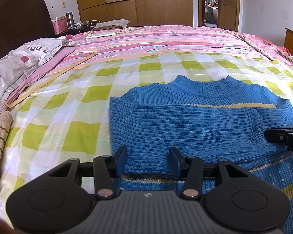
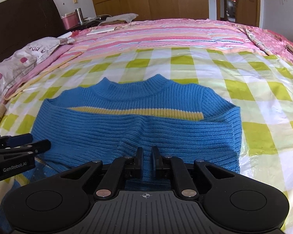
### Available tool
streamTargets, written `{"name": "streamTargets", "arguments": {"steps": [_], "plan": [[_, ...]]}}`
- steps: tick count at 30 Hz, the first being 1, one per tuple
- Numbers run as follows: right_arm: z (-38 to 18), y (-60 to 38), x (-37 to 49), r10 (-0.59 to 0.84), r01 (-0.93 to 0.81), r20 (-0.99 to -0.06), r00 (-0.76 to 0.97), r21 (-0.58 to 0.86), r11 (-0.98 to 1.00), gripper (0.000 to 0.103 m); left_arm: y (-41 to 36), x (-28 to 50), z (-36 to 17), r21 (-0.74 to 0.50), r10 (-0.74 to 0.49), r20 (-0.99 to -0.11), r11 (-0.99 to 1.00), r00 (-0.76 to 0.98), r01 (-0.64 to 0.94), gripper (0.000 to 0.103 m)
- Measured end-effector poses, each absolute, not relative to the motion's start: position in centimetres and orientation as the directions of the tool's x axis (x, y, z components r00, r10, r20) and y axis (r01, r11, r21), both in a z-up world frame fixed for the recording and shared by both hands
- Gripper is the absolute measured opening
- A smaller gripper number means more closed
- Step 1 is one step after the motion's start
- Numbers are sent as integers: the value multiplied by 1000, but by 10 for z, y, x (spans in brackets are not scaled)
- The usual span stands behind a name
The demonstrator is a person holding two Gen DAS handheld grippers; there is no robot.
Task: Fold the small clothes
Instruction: 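Open the right gripper and release the folded side onto the sweater, then move both grippers to the hem of the blue sweater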
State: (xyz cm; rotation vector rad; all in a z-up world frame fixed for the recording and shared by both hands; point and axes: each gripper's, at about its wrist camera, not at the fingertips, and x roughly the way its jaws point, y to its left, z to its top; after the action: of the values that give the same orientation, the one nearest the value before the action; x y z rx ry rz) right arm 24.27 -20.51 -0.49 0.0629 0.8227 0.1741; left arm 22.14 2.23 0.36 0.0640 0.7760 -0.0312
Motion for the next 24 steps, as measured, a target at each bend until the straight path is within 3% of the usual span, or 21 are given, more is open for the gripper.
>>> {"name": "streamTargets", "arguments": {"steps": [24], "plan": [[-5, -206, 240, 180, -132, -724, 666, 123, 984, 12, 21, 215, 6, 78, 13, -694, 995, 720, 57, 53]]}}
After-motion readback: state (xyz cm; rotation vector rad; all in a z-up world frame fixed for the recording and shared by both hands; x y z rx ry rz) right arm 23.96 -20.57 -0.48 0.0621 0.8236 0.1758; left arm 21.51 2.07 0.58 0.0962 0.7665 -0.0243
